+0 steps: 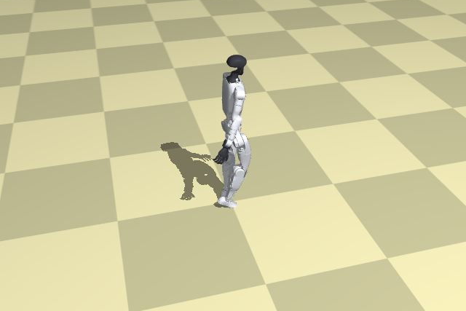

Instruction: Upper body actions

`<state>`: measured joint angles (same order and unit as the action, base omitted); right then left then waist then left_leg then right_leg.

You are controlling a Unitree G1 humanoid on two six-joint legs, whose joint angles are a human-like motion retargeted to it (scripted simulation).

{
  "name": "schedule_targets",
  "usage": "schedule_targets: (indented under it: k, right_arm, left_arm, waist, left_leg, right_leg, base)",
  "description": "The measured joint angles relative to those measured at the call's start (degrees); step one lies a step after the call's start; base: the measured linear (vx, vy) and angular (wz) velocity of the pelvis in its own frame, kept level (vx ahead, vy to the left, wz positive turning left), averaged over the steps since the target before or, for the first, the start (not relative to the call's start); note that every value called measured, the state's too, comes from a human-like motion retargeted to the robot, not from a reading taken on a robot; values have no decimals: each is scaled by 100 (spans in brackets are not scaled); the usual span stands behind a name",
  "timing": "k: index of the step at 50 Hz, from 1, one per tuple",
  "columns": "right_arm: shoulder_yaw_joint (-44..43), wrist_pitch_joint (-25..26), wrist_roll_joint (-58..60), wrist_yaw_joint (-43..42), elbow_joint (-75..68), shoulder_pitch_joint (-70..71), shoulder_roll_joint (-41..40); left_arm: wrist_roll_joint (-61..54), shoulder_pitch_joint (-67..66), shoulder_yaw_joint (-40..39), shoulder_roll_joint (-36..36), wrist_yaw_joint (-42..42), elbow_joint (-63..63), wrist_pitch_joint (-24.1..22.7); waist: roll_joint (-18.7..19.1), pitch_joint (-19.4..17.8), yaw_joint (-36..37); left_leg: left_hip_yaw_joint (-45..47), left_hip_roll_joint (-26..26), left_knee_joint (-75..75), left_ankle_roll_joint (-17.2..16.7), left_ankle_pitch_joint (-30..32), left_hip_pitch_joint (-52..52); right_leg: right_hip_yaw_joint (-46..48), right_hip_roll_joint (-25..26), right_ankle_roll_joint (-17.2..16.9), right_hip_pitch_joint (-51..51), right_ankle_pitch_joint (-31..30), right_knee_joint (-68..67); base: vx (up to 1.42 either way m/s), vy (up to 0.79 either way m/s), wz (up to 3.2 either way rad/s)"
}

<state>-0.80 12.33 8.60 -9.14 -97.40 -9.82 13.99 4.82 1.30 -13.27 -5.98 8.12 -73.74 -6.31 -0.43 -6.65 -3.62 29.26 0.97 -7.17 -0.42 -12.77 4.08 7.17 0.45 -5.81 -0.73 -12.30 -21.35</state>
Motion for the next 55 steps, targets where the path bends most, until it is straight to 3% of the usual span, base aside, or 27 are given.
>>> schedule_targets:
  k: [2,3,5,7,8,10,12,15,19,23,25,28,30,32,33,35,37,40,43,46,48,52,55]
  right_arm:
    - [508,-28,323,311,0,599,-176]
    - [717,-88,439,525,0,859,-253]
    - [1027,-455,914,1293,0,2119,-552]
    - [1073,-760,1228,1715,555,2814,-775]
    - [1086,-941,1431,2015,1003,3190,-885]
    - [786,-1314,1820,2418,1887,3901,-1069]
    - [660,-1711,1715,2400,2668,4370,-1119]
    - [712,-2604,1216,2183,3451,4775,-1124]
    - [873,-3425,1266,1849,3817,5045,-990]
    - [930,-3210,1851,1503,3651,4622,-1095]
    - [1019,-3064,2030,1457,3297,4161,-1131]
    - [1099,-2619,2554,1529,2478,3107,-1158]
    - [1052,-2136,3002,1425,1902,2313,-1133]
    - [818,-1483,3317,949,1004,1513,-990]
    - [715,-1212,3355,743,620,1342,-864]
    - [389,-290,3016,328,0,1017,-437]
    - [212,189,2011,-98,0,618,-70]
    - [-237,144,485,-195,0,67,282]
    - [-763,-44,-173,-184,0,-706,367]
    - [-1210,-375,-386,-421,0,-1457,308]
    - [-1232,-395,-512,-704,0,-1623,251]
    - [-888,-160,-407,-814,0,-1374,135]
    - [-509,3,91,-172,0,-933,-2]
  left_arm:
    - [-119,-635,-433,157,-215,-577,144]
    - [-155,-866,-566,196,-354,-824,276]
    - [-311,-1122,-962,62,-823,-1588,810]
    - [-644,-1249,-1227,-88,-676,-2090,905]
    - [-886,-1401,-1431,-99,-531,-2297,906]
    - [-1404,-1665,-1537,-65,-528,-2366,1236]
    - [-1611,-1810,-1790,55,-364,-2366,1631]
    - [-1731,-2078,-2268,167,-299,-2366,1182]
    - [-1950,-2078,-2292,134,-545,-2366,1083]
    - [-1968,-1726,-1949,-75,-472,-2366,1095]
    - [-1797,-1453,-1702,-179,-542,-2366,973]
    - [-1589,-1038,-1196,-253,-640,-2286,914]
    - [-1594,-732,-812,-316,-516,-2296,815]
    - [-1616,-283,-382,-307,-174,-2316,640]
    - [-1636,-47,-266,-248,-102,-2289,600]
    - [-1543,864,-13,-142,-317,-2074,593]
    - [-1269,1699,78,-206,-723,-1611,444]
    - [-465,2748,-3,-439,-1116,-422,347]
    - [-153,3006,452,-539,-794,431,109]
    - [-69,2933,1064,-523,-350,1047,-147]
    - [92,2897,1264,-593,-204,1345,-289]
    - [389,2534,1198,-574,-125,1382,-285]
    - [193,1821,1173,-331,-113,845,-229]
  waist:
    - [-137,100,20]
    - [-263,161,61]
    - [-599,-89,763]
    - [-556,-207,1113]
    - [-558,-247,1278]
    - [-548,-598,1299]
    - [-634,-947,1849]
    - [-835,-935,2217]
    - [-1061,-875,2410]
    - [-857,-617,2004]
    - [-742,-378,1731]
    - [-940,-74,1601]
    - [-858,54,1502]
    - [-423,167,990]
    - [-247,191,797]
    - [46,-214,24]
    - [192,-589,0]
    - [309,-1119,-965]
    - [490,-1040,-1034]
    - [634,-593,-729]
    - [491,-502,-635]
    - [127,-511,-356]
    - [96,-224,-147]
  left_leg:
    - [273,-58,-651,-189,438,-94]
    - [627,-25,-1059,-263,891,-152]
    - [1034,884,-3808,37,2303,-1457]
    - [72,1028,-5384,476,2792,-3088]
    - [-335,913,-6130,415,2398,-3887]
    - [-225,1799,-7724,923,1844,-4916]
    - [55,2488,-8815,1243,1311,-5547]
    - [211,2162,-9510,1420,896,-6687]
    - [679,2104,-9076,1092,1018,-6589]
    - [349,2049,-8416,930,1184,-5909]
    - [175,1742,-7525,737,1338,-5147]
    - [251,536,-4661,234,1716,-3180]
    - [-8,-195,-2155,27,2206,-1698]
    - [120,-406,10,145,291,-55]
    - [1015,-170,567,268,184,398]
    - [42,37,815,465,375,349]
    - [218,224,741,501,444,144]
    - [28,302,658,703,405,-134]
    - [-312,456,513,885,420,-493]
    - [-298,595,498,900,462,-733]
    - [-286,508,501,838,435,-673]
    - [68,226,669,681,412,-226]
    - [293,209,627,446,306,-21]
  right_leg:
    - [2178,-498,419,926,1152,1119]
    - [2192,-592,511,964,1200,1374]
    - [902,-956,345,700,1157,1485]
    - [775,-783,498,475,987,1629]
    - [829,-792,520,339,895,1672]
    - [1020,-615,733,415,866,1748]
    - [744,-671,853,427,808,1759]
    - [750,-793,974,242,686,1886]
    - [538,-1002,941,49,733,1809]
    - [901,-735,874,308,822,1940]
    - [1133,-657,779,429,887,1991]
    - [1135,-987,527,501,1075,1790]
    - [1132,-894,413,591,1255,1482]
    - [1717,-543,398,555,912,592]
    - [1987,-624,417,295,272,-110]
    - [1405,-1023,369,-1222,-1325,-2836]
    - [691,-784,534,-2705,-947,-4841]
    - [939,-1403,503,-4293,-367,-7048]
    - [1046,-989,632,-5366,-92,-7714]
    - [1208,-741,781,-5883,-47,-7538]
    - [1242,-841,920,-5667,32,-7124]
    - [1077,-1031,970,-4347,41,-5958]
    - [877,-619,686,-2592,-203,-3774]
  base:
    - [18,-3,3]
    - [-1,-12,-41]
    - [-33,-34,-125]
    - [-44,-43,-99]
    - [-41,-37,-48]
    - [-32,-35,10]
    - [-16,-28,-65]
    - [3,-5,-39]
    - [2,0,5]
    - [8,10,89]
    - [20,26,90]
    - [32,28,9]
    - [45,25,3]
    - [43,25,83]
    - [15,33,81]
    - [-27,37,78]
    - [-61,35,-37]
    - [-51,22,145]
    - [13,5,23]
    - [29,-9,-36]
    - [11,-24,-18]
    - [9,-17,-53]
    - [21,-11,-38]
